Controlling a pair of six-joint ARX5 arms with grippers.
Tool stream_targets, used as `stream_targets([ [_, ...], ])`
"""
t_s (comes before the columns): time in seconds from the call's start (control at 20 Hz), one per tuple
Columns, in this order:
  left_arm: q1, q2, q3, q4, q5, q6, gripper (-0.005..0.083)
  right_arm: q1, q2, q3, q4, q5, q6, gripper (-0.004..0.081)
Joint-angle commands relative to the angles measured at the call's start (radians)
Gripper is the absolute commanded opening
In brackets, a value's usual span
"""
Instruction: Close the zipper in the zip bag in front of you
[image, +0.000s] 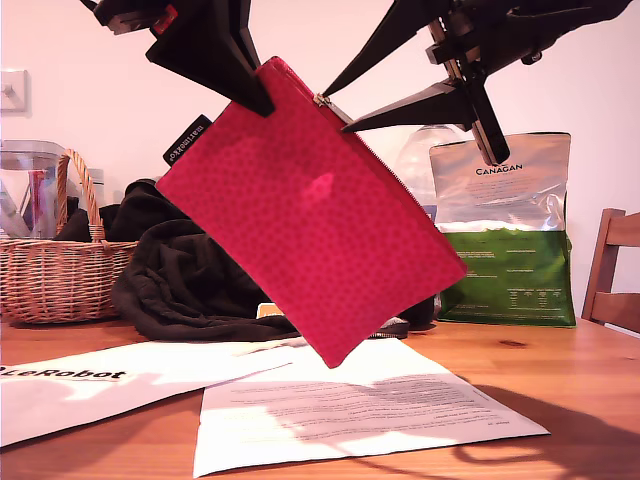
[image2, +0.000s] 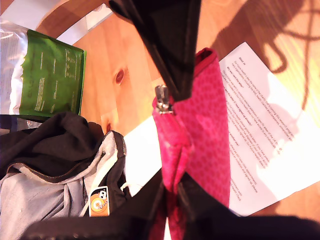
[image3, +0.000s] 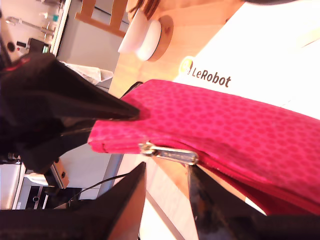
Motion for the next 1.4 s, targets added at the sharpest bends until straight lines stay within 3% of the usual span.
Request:
stream_targets([
  [0.0,-0.001,0.011,-0.003,0.011,0.011,0.003,-0.0021,-0.014,-0.008,0.001,0.012,-0.023,-0.002,0.0224],
  [0.25,0.003,0.011,-0.003,0.011,0.012,0.003,-0.0021,-0.067,-0.008,0.001,-0.008,-0.038,-0.002,0.0224],
  [0.45,0.003,0.011,-0.003,0.018,0.012,0.003,-0.0021,-0.070,-0.008,0.001,-0.015,-0.046,0.000,0.0224],
  [0.6,0.003,0.011,-0.003,0.019,0.012,0.003,-0.0021,-0.053,-0.008,0.001,-0.015,-0.084,0.024,0.0224],
  [0.9,0.003,0.011,-0.003,0.019,0.014,0.003,-0.0021,-0.031,-0.008,0.001,-0.024,-0.082,0.025,0.0224],
  [1.35,0.002,0.010,-0.002,0.020,0.039,0.003,-0.0021,-0.008,-0.008,0.001,-0.039,-0.017,0.019,0.0224],
])
